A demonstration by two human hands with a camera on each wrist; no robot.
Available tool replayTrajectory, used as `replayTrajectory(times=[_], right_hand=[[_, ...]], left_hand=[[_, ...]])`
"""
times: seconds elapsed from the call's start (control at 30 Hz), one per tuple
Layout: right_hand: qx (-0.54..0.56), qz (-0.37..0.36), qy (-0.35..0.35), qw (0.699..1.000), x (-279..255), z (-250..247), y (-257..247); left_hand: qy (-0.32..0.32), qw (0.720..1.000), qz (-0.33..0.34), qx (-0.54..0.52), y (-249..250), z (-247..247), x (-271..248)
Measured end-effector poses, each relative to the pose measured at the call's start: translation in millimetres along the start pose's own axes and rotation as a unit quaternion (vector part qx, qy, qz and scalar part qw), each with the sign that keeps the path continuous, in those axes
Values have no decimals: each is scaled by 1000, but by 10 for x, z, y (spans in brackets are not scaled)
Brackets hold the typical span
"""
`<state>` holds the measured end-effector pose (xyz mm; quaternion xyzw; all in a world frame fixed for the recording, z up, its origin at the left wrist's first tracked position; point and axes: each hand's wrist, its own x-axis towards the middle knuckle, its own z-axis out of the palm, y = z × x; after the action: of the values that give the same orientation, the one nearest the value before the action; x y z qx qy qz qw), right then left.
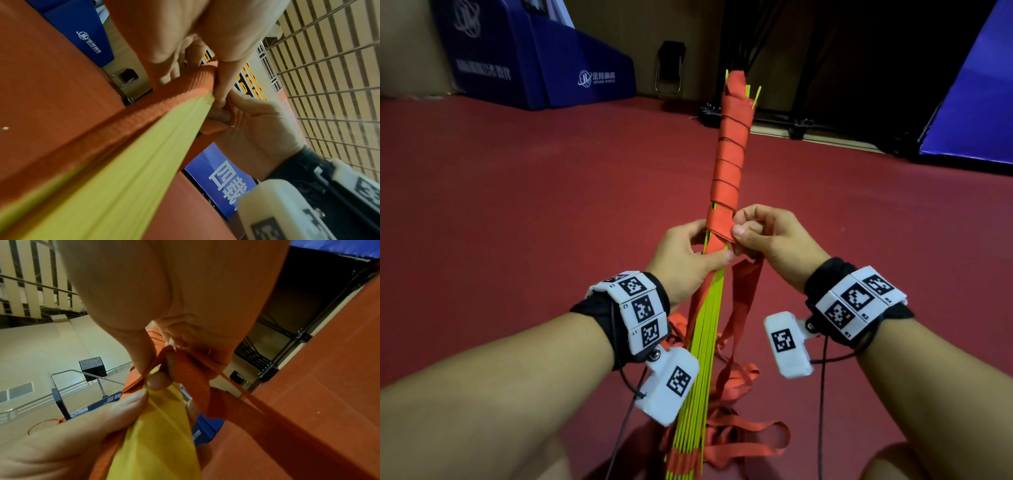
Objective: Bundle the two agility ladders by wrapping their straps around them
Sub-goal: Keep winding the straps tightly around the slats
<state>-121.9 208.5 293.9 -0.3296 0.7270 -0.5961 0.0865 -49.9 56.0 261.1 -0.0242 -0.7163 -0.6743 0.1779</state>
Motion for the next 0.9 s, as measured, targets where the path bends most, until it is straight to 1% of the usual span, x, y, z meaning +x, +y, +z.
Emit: replayTrajectory(times=[0.07,0.13,0.2,0.27,0.4,0.6,0.7,0.77,0.9], right_hand=[[-37,-1,-13,999,4,-37,5],[-84,3,-24,996,1,-70,11],[-130,6,-26,991,3,-79,29],[-143,10,-10,990,19,-70,55],[-132,17,10,991,42,-46,76],[-154,23,-13,988,-16,-11,72],[-126,29,-9,992,-45,15,82],[-116,20,-1,993,-63,32,80],[-81,18,26,996,-79,54,107]], left_hand=[[33,999,-21,-16,-29,-3,32],[53,997,-41,-36,-56,-17,71],[60,995,-48,-57,-59,-23,92],[56,995,-49,-66,-52,-31,106],[47,996,-42,-69,-33,-37,100],[38,995,-24,-90,-27,-51,61],[40,994,-25,-100,-13,-61,57],[38,993,-29,-109,12,-59,47],[29,990,-40,-134,37,-33,35]])
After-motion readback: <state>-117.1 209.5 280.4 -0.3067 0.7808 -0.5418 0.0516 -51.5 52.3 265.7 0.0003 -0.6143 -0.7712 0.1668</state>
